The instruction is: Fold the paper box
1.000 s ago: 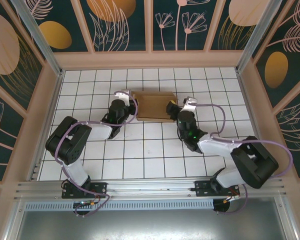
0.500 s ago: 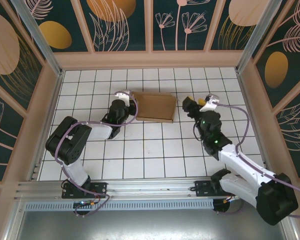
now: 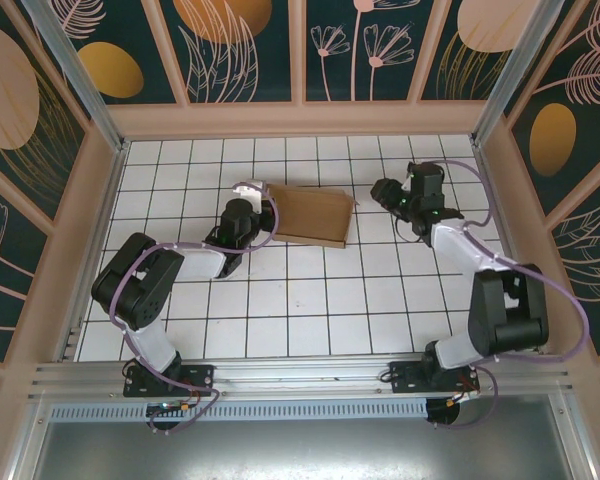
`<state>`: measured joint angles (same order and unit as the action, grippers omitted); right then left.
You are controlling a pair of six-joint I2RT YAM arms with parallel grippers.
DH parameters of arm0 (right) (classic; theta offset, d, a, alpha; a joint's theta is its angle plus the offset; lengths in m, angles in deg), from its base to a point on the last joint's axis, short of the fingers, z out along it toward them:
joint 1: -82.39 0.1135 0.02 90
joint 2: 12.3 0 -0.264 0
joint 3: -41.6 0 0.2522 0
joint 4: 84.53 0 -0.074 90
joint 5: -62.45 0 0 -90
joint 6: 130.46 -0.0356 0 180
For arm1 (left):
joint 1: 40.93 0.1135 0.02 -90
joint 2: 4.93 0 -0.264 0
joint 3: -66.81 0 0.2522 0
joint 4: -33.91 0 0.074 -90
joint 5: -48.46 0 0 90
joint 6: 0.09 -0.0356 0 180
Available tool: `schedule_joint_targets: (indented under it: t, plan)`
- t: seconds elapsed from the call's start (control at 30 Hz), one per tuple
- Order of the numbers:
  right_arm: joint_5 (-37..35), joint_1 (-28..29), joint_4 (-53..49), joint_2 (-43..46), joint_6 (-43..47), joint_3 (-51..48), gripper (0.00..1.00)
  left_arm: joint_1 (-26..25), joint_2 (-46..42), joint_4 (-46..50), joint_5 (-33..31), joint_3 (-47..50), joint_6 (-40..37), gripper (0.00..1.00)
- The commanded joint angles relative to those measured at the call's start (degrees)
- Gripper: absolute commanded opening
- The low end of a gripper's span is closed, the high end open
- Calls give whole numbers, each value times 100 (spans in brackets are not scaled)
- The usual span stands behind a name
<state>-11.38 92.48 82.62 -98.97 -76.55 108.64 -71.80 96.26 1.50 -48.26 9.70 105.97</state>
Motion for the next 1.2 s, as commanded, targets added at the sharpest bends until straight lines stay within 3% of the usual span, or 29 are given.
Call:
schedule_joint_targets:
  t: [0.0, 0.4, 0.8, 0.87, 1.0, 1.1, 1.17]
  plan:
    - [559, -23, -76, -286, -288, 344, 38, -36, 51, 389, -76, -103, -134, 0]
    - [1932, 83, 1023, -748, -1267, -2, 19, -93, -44, 581, -5, -260, -8, 0]
    - [2329, 289, 1797, -1127, -1845, -54, 18, -112, -81, 695, 12, -309, 77, 0]
    - [2141, 284, 1758, -1021, -1682, -74, 21, -112, -107, 792, 22, -347, 103, 0]
    - [878, 177, 1022, -277, -727, -191, 30, -112, -271, 1353, 57, -535, 22, 0]
    - [394, -113, 778, 347, -21, -409, 52, -112, -474, 1496, 53, -507, -27, 0]
    - [27, -249, 746, 801, 360, -587, 60, -112, -520, 1540, 83, -494, -62, 0]
